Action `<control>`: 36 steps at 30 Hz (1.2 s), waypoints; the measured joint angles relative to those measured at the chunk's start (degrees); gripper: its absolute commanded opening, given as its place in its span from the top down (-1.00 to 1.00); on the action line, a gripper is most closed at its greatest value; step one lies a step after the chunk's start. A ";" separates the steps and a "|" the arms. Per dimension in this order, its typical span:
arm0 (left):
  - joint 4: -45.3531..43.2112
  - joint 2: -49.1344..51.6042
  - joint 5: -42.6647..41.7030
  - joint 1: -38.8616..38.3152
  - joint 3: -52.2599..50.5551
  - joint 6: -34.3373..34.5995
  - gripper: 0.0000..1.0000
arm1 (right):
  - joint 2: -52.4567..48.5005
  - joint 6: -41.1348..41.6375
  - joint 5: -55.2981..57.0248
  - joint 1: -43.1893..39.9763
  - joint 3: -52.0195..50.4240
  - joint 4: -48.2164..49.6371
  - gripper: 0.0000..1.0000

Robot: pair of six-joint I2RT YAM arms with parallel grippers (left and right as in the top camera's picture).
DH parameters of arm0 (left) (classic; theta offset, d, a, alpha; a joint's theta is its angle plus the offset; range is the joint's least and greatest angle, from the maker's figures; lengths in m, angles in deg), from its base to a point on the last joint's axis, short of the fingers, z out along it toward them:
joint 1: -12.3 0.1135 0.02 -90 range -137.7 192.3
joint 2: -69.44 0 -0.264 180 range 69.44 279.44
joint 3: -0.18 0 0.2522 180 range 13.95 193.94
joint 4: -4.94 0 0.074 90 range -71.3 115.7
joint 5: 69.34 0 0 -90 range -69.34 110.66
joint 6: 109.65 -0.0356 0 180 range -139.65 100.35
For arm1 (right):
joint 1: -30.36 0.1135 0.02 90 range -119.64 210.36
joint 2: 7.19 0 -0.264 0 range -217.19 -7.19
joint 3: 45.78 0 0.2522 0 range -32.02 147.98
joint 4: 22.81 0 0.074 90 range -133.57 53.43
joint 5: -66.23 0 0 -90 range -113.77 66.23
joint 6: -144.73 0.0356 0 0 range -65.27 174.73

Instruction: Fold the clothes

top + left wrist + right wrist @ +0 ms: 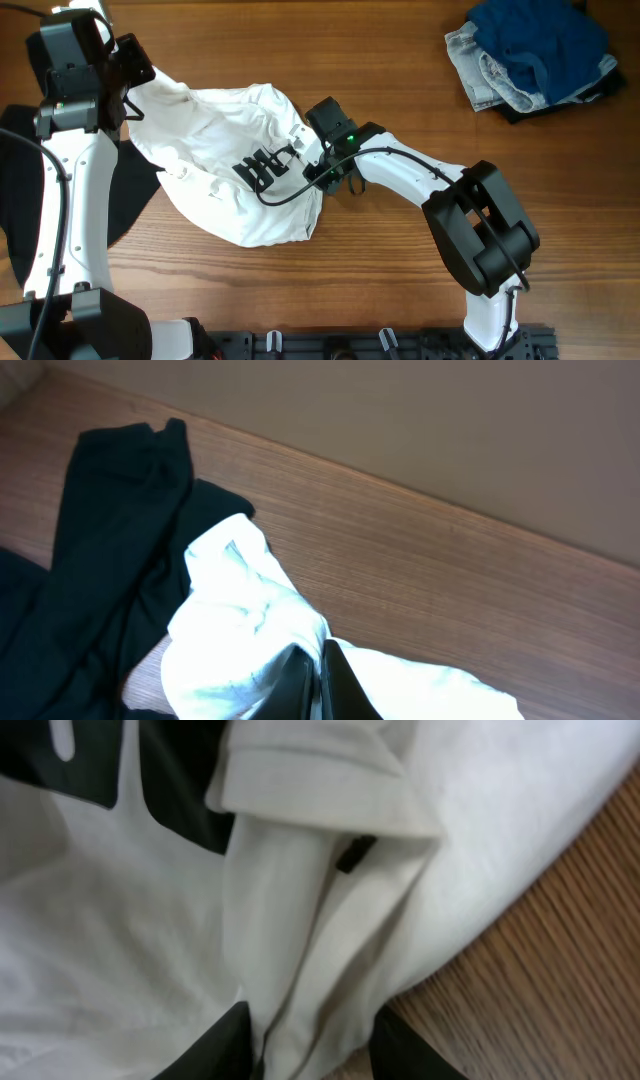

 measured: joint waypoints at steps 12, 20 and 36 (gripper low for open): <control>13.20 0.00 4.20 -0.22 0.04 1.05 0.92 | -0.07 13.53 3.43 -21.57 5.70 3.78 0.92; 22.01 0.02 1.40 -9.18 -2.23 10.78 0.92 | -0.07 16.76 -2.19 -30.67 14.71 0.57 0.03; 13.81 5.03 1.22 -2.73 -2.91 13.40 0.92 | 9.09 36.50 -2.64 -16.63 0.20 -19.41 0.01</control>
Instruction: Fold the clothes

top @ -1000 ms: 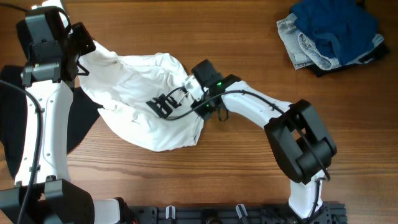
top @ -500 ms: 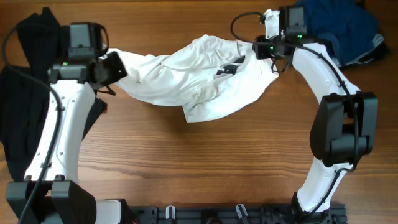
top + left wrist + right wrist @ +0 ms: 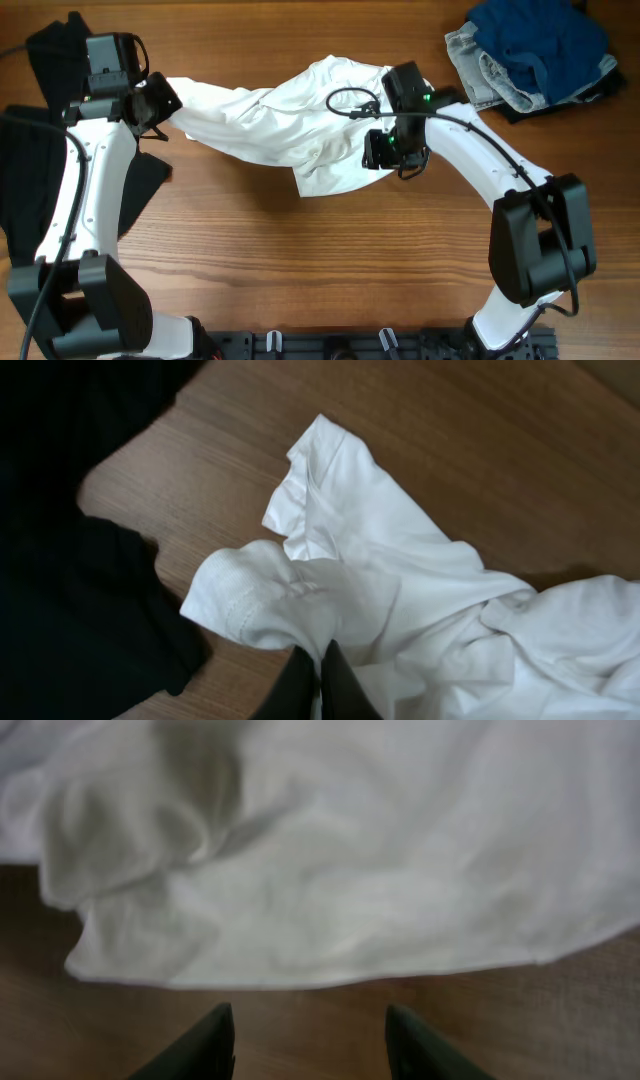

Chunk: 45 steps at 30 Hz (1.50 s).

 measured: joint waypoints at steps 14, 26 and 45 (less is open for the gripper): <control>0.50 4.96 -0.02 0.00 0.00 0.57 0.92 | 0.00 2.23 2.82 8.07 -7.82 13.70 -0.41; 0.94 4.96 -0.07 0.00 0.00 1.01 0.92 | -0.31 -23.19 3.96 19.74 -8.00 17.25 -0.87; 1.18 4.96 -0.04 0.00 0.00 1.20 0.92 | -2.99 -14.67 18.93 18.18 -5.68 16.31 0.92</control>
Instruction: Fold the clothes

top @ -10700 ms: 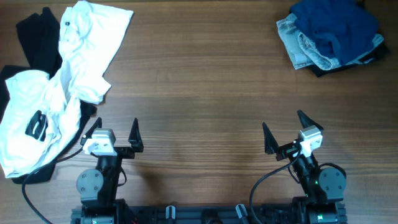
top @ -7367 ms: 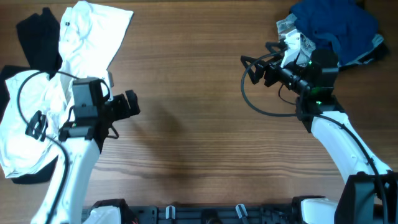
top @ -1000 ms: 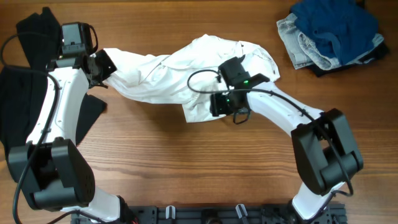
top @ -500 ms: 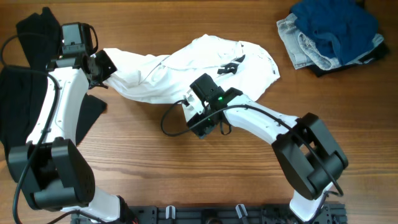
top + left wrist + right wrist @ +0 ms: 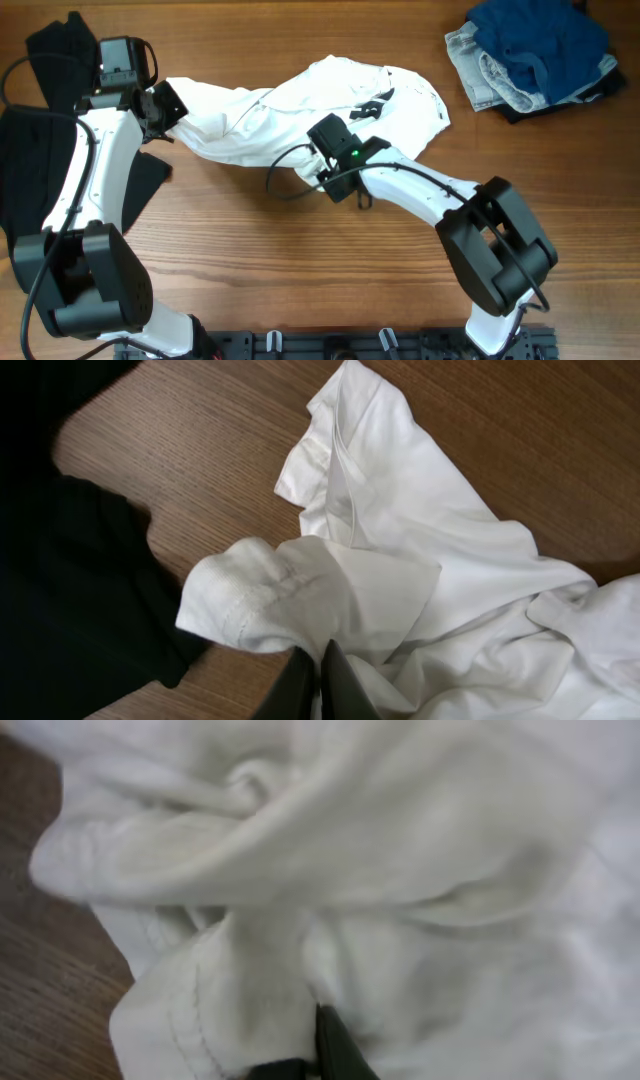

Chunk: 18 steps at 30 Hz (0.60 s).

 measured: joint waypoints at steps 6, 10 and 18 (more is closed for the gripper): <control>0.37 -11.69 -0.22 0.00 -0.63 -0.02 0.92 | 14.03 3.10 1.60 -12.22 16.70 -8.59 0.92; -1.20 -29.38 -0.39 0.00 -0.63 -0.52 0.92 | 25.44 3.56 0.79 -22.21 30.45 -14.69 0.92; -8.24 -54.23 0.90 0.00 -0.52 -1.55 0.92 | 41.88 5.29 -0.52 -34.21 35.32 -18.01 0.92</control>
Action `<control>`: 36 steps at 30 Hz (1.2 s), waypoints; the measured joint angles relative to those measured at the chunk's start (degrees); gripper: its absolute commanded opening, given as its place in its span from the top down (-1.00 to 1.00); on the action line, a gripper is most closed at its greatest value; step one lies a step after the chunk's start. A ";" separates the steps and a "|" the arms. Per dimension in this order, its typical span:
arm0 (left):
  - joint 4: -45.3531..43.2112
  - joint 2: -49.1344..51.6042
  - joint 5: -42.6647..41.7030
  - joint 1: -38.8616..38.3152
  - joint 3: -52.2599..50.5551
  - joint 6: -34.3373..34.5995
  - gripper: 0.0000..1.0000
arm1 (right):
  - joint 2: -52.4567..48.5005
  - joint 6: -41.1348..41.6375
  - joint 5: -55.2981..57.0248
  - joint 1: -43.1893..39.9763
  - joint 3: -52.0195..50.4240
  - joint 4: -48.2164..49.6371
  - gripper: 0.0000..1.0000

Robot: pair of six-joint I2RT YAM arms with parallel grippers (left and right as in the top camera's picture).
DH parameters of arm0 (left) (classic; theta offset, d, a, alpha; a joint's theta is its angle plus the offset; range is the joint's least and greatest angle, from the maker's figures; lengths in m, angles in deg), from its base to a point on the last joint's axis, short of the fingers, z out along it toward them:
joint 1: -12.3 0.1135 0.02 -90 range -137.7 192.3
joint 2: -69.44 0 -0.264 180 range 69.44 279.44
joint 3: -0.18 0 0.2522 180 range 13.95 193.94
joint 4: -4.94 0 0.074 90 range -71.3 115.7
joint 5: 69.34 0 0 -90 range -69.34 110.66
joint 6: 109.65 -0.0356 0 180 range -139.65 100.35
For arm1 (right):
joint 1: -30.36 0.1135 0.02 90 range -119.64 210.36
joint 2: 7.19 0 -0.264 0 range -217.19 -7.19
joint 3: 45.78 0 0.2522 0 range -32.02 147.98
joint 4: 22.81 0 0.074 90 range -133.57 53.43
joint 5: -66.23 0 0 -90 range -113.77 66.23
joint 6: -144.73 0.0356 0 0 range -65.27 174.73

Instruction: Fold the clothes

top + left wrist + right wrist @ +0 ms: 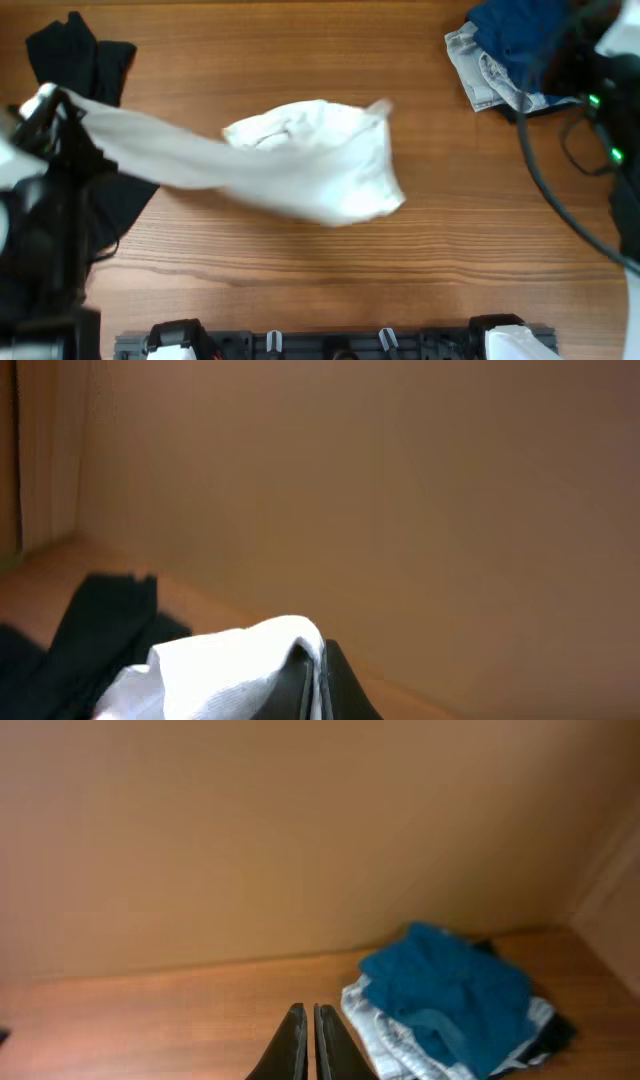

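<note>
The white shirt (310, 160) hangs stretched from the far left down to a bunched heap on the middle of the table. My left gripper (318, 660) is shut on one end of the shirt (220, 660) and is raised; in the overhead view the left gripper (45, 100) shows blurred at the left edge. My right gripper (312, 1020) is shut with nothing in it, high above the table at the right, facing the pile of blue clothes. Only the right arm (612, 110) shows overhead, blurred.
A black garment (75, 45) lies at the back left and runs under my left arm. A pile of blue and pale denim clothes (520, 40) sits at the back right corner, seen too as the blue pile (450, 990). A plain wall stands behind the table.
My right gripper let go of the shirt's lower fold and is now up at the far right. The left gripper, still holding, is higher and farther left. The shirt's bulk has dropped toward the middle.
At first my left gripper held the shirt at the back left while the right one was open at its printed middle. Then the shirt lay stretched along the back with the right gripper open over it. Then the right shut on a lower fold, and now it is off the shirt.
</note>
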 measured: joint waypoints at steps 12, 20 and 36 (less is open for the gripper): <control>2.93 3.50 -5.25 0.00 0.55 -0.02 0.92 | -10.82 -9.14 -30.73 -1.57 1.25 -16.96 0.23; 4.61 8.90 -5.25 0.00 0.55 -0.04 0.92 | -45.24 -22.14 -38.18 13.84 0.63 -20.65 -0.37; 5.40 13.18 -4.68 0.00 0.55 -0.04 0.92 | -57.81 -28.55 -14.73 37.51 0.52 7.87 -0.74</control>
